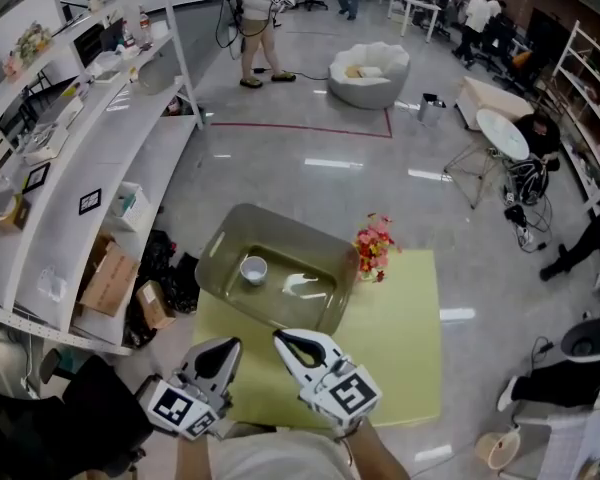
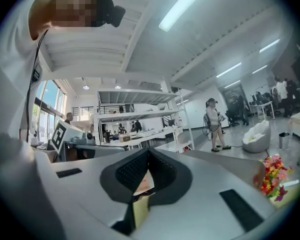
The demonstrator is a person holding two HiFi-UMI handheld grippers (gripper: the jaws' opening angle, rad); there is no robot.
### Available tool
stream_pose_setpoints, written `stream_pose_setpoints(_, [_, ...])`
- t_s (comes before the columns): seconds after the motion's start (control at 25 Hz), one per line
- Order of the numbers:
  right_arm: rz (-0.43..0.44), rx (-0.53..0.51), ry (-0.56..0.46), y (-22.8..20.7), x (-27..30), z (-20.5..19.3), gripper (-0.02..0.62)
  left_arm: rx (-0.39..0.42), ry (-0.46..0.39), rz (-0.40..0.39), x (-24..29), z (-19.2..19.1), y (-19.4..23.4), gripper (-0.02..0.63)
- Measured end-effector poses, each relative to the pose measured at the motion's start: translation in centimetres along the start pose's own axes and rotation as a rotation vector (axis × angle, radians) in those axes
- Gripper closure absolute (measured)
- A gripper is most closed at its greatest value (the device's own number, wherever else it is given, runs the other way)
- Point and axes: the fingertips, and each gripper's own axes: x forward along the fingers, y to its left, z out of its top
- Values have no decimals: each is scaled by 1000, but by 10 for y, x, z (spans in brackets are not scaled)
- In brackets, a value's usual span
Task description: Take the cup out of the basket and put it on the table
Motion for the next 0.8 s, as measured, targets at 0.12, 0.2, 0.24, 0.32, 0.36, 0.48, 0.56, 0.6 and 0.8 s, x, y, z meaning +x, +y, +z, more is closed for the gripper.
stream_pose_setpoints(0.12, [-3,-33,21,-13,12,2,591,0,2,-9,8,-1,11,597])
stream_pose_setpoints(0.2, [-4,-55,42,-20,23,1,589,-8,4,-20,11,-3,20,597])
stream_pose_setpoints(0.24, [-6,-65,54,-24,29,0,589,-13,5,-26,11,-4,24,597])
stream_pose_setpoints(0.32, [-8,-86,81,-30,40,-3,589,-21,5,-37,13,-7,32,597])
stream_pose_setpoints(0.36, [-9,-99,92,-33,45,-5,588,-24,5,-41,13,-8,36,597])
stream_pose_setpoints(0.48, [-8,-129,125,-43,61,-10,567,-32,6,-48,15,-11,48,597])
stream_pose_setpoints(0.56, [-2,-151,162,-50,73,-16,535,-43,3,-52,16,-13,56,597])
stream_pose_setpoints(0.6, [2,-165,185,-53,80,-19,515,-48,1,-53,16,-13,61,597])
stream_pose_setpoints(0.8, [33,-211,301,-73,110,-46,455,-67,0,-53,16,-15,76,597])
